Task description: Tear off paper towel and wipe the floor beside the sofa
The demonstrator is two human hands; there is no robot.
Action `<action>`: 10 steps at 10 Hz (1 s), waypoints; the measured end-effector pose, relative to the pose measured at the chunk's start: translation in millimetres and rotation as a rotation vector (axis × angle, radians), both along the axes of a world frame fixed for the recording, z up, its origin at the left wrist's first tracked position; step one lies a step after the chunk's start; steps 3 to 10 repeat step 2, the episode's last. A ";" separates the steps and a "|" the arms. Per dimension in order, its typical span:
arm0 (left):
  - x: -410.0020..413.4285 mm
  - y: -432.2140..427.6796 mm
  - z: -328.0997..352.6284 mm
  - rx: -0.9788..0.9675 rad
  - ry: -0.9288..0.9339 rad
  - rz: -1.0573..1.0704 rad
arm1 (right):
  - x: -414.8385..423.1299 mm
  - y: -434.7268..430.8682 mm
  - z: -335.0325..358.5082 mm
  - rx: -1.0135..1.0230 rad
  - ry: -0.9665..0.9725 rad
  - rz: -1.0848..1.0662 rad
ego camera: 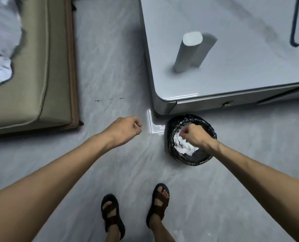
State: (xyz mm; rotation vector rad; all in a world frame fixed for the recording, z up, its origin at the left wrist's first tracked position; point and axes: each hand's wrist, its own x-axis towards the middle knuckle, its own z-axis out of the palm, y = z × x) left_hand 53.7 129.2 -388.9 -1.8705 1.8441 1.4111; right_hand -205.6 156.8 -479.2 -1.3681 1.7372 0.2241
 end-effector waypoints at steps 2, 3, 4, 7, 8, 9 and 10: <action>29.9 -18.7 131.5 -0.145 -0.035 0.038 | 68.2 -46.5 169.2 -0.085 -0.036 0.363; 29.9 -18.7 131.5 -0.145 -0.035 0.038 | 68.2 -46.5 169.2 -0.085 -0.036 0.363; 29.9 -18.7 131.5 -0.145 -0.035 0.038 | 68.2 -46.5 169.2 -0.085 -0.036 0.363; 29.9 -18.7 131.5 -0.145 -0.035 0.038 | 68.2 -46.5 169.2 -0.085 -0.036 0.363; 29.9 -18.7 131.5 -0.145 -0.035 0.038 | 68.2 -46.5 169.2 -0.085 -0.036 0.363; 29.9 -18.7 131.5 -0.145 -0.035 0.038 | 68.2 -46.5 169.2 -0.085 -0.036 0.363; 29.9 -18.7 131.5 -0.145 -0.035 0.038 | 68.2 -46.5 169.2 -0.085 -0.036 0.363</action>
